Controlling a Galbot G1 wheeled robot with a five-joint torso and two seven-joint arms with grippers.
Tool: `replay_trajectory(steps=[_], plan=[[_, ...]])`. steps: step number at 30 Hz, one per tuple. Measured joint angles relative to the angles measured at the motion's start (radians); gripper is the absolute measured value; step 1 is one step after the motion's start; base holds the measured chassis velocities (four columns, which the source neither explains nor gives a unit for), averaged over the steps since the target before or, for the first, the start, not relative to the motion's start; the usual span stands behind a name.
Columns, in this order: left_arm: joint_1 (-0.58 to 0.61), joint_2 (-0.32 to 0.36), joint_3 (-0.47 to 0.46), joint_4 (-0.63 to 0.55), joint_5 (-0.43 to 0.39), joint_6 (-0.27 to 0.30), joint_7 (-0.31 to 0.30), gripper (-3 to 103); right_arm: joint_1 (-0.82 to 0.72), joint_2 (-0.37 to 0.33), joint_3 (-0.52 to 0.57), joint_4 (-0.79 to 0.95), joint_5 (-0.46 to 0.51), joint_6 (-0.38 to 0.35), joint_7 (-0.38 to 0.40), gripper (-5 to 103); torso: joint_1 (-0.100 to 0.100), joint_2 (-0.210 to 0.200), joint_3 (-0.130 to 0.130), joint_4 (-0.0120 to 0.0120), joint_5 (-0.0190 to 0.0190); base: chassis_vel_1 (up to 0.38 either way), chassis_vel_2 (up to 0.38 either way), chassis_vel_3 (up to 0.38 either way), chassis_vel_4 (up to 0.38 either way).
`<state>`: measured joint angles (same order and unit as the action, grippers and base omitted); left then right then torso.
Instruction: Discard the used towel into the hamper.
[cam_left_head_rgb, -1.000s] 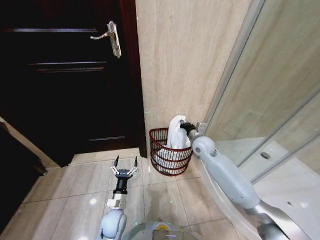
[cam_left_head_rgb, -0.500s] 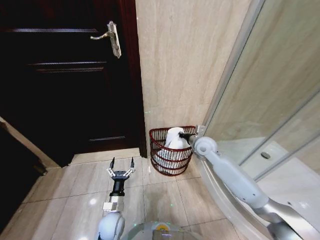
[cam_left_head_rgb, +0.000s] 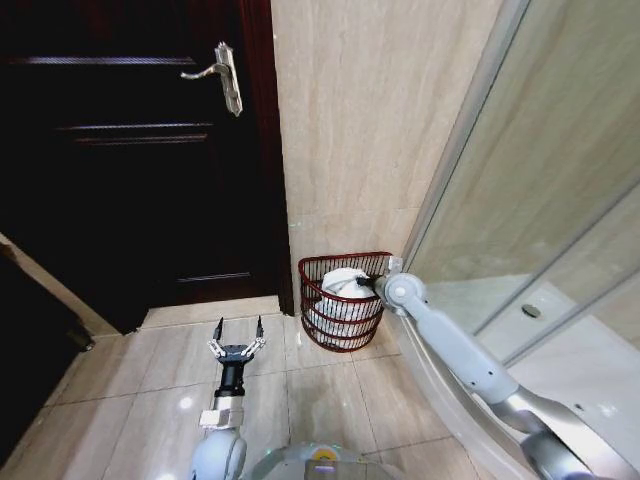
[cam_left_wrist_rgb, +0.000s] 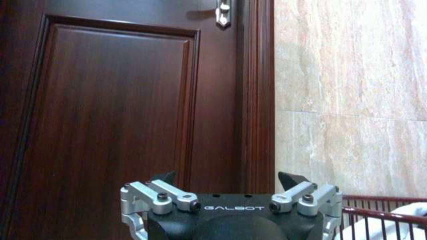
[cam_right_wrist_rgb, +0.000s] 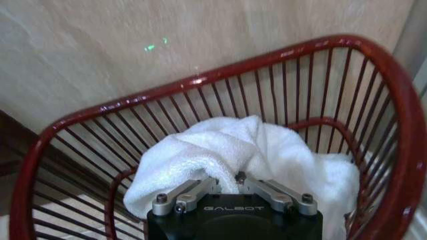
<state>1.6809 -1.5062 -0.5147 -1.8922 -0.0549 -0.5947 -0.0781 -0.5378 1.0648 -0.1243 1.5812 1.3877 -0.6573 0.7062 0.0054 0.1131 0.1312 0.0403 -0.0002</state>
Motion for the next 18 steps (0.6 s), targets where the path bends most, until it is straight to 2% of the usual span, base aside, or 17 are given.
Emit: replay_trajectory(steps=[8,11,12,14,17,18], plan=[[0.005,0.000,0.000,0.002,0.003,-0.004,0.000,100,0.019,0.034,-0.024,-0.063,-0.035,0.008,0.004,5,0.000,0.000,0.000,0.0001,0.0001,0.000,0.000,0.000,0.000],[0.007,0.001,-0.001,-0.001,0.003,-0.004,0.000,100,0.019,0.035,-0.015,-0.068,-0.047,-0.024,-0.008,5,0.000,0.000,0.000,0.0001,0.0001,0.000,0.000,0.000,0.000],[0.007,0.001,-0.001,-0.001,0.003,-0.004,0.001,100,0.016,0.033,-0.006,-0.068,-0.047,-0.046,-0.018,2,0.000,0.000,0.000,0.0001,0.0000,0.000,0.000,0.000,0.000],[0.007,0.002,-0.001,-0.001,0.003,-0.004,0.001,100,0.013,0.032,-0.001,-0.067,-0.047,-0.058,-0.025,5,0.000,0.000,0.000,-0.0001,0.0001,0.000,0.000,0.000,0.000],[0.009,0.003,-0.001,-0.004,0.004,-0.004,0.002,100,0.008,0.031,0.014,-0.056,-0.043,-0.070,-0.024,21,0.000,0.000,0.000,0.0000,0.0001,0.000,0.000,0.000,0.000],[0.009,0.003,-0.001,-0.004,0.004,-0.004,0.002,100,0.008,0.031,0.014,-0.056,-0.043,-0.070,-0.024,21,0.000,0.000,0.000,0.0000,0.0001,0.000,0.000,0.000,0.000]])
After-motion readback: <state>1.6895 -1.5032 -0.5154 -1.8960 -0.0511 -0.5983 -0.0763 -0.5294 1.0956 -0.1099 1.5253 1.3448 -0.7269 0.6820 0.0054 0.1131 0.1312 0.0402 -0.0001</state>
